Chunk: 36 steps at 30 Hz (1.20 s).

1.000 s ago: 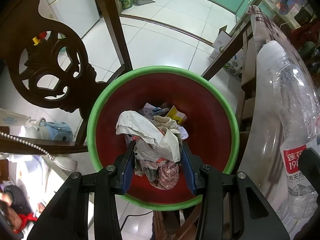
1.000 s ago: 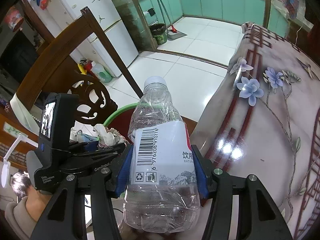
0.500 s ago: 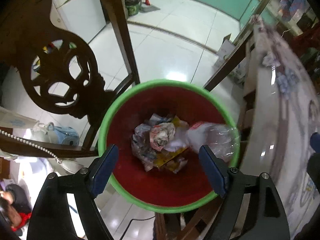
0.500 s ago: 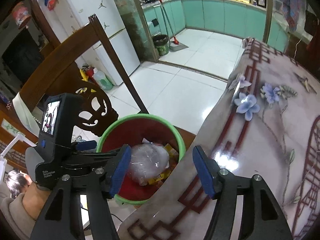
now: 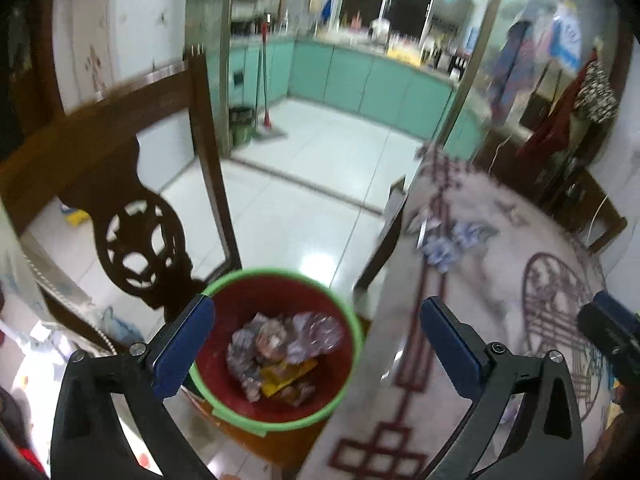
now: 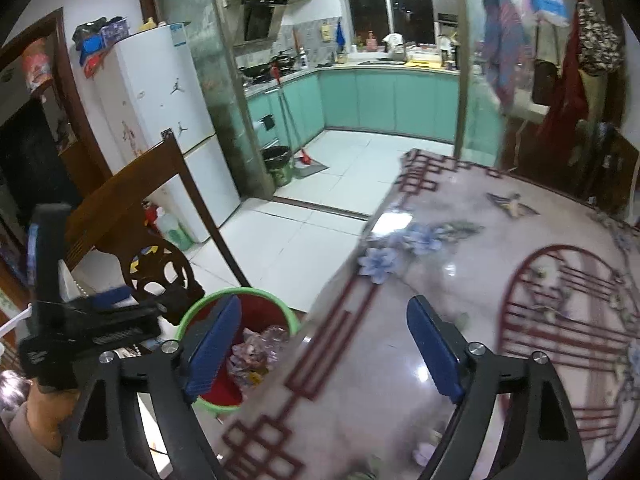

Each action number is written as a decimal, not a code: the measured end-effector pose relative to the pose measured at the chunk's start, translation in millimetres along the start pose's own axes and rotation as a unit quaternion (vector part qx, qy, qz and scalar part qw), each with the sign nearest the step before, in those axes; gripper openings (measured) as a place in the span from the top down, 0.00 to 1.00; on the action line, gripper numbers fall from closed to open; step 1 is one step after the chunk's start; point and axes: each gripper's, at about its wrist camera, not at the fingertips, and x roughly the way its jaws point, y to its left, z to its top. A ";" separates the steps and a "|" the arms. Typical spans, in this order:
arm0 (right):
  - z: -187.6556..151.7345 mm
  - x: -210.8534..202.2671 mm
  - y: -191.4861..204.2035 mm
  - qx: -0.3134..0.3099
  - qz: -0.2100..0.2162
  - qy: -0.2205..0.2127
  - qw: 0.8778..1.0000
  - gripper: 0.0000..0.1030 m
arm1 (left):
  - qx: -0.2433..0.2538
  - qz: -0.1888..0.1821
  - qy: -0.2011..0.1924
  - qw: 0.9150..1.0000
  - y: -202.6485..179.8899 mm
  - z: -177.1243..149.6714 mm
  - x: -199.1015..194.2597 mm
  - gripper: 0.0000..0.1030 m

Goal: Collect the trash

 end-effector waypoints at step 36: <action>-76.5 -278.6 -154.6 0.038 -0.085 -0.233 0.968 0.02 | 0.049 0.012 -0.173 0.984 -193.2 -60.3 -175.3 0.00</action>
